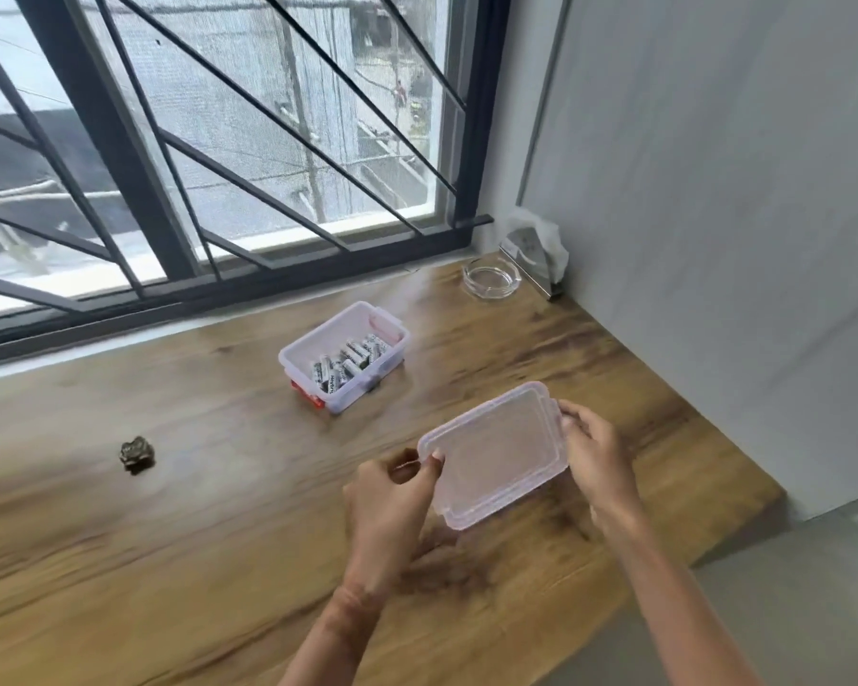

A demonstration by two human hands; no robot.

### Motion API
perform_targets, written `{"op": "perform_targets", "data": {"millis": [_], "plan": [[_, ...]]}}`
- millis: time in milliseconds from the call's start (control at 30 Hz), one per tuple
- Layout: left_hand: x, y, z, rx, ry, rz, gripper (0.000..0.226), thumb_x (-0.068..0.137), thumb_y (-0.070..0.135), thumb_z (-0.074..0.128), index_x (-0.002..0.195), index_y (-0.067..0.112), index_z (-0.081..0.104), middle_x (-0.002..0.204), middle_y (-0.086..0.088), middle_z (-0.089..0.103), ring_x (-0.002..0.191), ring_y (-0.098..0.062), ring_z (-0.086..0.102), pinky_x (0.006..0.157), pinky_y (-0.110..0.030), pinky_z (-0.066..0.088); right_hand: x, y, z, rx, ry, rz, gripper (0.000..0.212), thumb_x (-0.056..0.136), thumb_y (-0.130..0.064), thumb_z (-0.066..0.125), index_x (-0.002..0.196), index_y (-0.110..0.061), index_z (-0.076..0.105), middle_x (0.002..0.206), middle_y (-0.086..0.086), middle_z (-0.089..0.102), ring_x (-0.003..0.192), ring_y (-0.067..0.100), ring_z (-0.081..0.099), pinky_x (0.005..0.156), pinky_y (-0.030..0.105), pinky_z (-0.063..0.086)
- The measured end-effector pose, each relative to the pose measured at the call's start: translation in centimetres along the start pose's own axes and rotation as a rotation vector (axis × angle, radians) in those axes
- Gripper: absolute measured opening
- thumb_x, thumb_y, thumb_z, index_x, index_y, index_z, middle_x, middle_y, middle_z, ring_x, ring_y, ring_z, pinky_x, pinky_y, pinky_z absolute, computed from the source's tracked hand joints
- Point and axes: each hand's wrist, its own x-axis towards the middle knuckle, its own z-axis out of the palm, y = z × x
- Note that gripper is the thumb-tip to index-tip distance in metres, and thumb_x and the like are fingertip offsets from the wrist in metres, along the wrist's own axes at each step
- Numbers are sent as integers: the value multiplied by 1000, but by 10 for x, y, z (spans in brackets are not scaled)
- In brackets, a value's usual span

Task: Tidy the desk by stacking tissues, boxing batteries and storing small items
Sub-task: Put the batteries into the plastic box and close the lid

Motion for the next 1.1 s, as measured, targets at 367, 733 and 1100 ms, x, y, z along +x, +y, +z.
{"op": "perform_targets", "data": {"millis": [367,733,1100], "plan": [[31,56,-43,-318,381,158,13,77,28,73,86,19,72,81,3,72,81,-15,69,84,-31,53,41,-102,61,633,-343,121,35,94,-32,49,122,-12,46,114,4,55,108,18,53,101,25,34],[69,48,-43,-348,546,158,34,82,7,67,115,5,63,113,-5,67,98,-8,64,92,-21,48,95,-138,125,579,-498,95,38,82,18,27,99,-3,54,99,8,56,51,2,55,37,9,38],[106,24,-32,-209,578,70,38,83,7,65,121,6,59,121,-6,64,95,-7,60,88,-17,42,127,-106,167,72,-621,-95,53,82,20,37,130,-1,45,119,1,52,111,11,47,74,9,45]]}}
